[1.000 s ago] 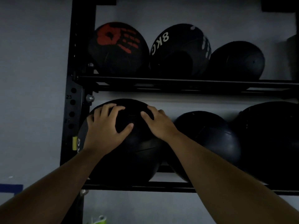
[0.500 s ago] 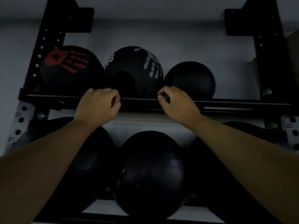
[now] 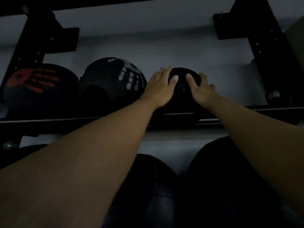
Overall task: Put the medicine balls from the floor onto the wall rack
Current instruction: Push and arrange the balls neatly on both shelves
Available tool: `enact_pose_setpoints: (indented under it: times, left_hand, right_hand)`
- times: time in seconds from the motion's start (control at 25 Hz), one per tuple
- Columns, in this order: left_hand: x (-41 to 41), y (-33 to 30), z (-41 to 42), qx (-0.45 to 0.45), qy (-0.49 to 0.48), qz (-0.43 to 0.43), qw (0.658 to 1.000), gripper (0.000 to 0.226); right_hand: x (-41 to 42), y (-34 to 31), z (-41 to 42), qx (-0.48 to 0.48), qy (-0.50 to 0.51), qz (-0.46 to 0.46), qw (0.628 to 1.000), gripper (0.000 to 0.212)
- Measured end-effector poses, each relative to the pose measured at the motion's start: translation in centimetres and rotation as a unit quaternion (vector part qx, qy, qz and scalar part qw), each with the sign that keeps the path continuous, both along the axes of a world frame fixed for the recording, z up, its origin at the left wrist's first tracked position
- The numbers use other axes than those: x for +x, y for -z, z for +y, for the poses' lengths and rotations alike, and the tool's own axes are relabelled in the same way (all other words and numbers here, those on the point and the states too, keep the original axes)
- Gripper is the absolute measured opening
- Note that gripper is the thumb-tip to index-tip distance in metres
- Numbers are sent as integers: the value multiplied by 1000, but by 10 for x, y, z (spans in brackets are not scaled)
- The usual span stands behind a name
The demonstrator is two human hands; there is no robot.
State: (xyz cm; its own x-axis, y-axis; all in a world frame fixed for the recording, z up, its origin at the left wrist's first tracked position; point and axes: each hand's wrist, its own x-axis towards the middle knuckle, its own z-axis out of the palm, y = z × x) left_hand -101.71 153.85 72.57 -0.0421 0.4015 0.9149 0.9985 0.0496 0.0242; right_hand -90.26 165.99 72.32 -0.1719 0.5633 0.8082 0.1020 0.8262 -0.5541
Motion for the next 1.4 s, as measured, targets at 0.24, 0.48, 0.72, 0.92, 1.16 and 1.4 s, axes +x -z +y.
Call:
enact_pose_setpoints:
  times: [0.24,0.48,0.72,0.92,1.16,1.4]
  left_hand:
    - [-20,6,26,51,14,-6,999,60]
    - [-12,0,6,-24,-48,14,998,63]
    - [-61,-8,-79,30,-179,65,981,58]
    - [-123,-10,-139,54,-183,4,982,67]
    - [-174,-12,-158,10,-85,-85,993,93]
    - [-185,-5,-140,64,-22,-56,996,89]
  right_hand:
    - [-8,0,10,57,-4,-1,998,86]
    - [5,-11,4,66,36,-67,995,83]
    - [-22,-39,-55,199,92,-122,968,63]
    - [-94,-49,-121,222,28,-110,969,63]
    - [-174,-33,-166,167,46,-51,984,77]
    - [-178,-27,-163,156,67,-27,985,73]
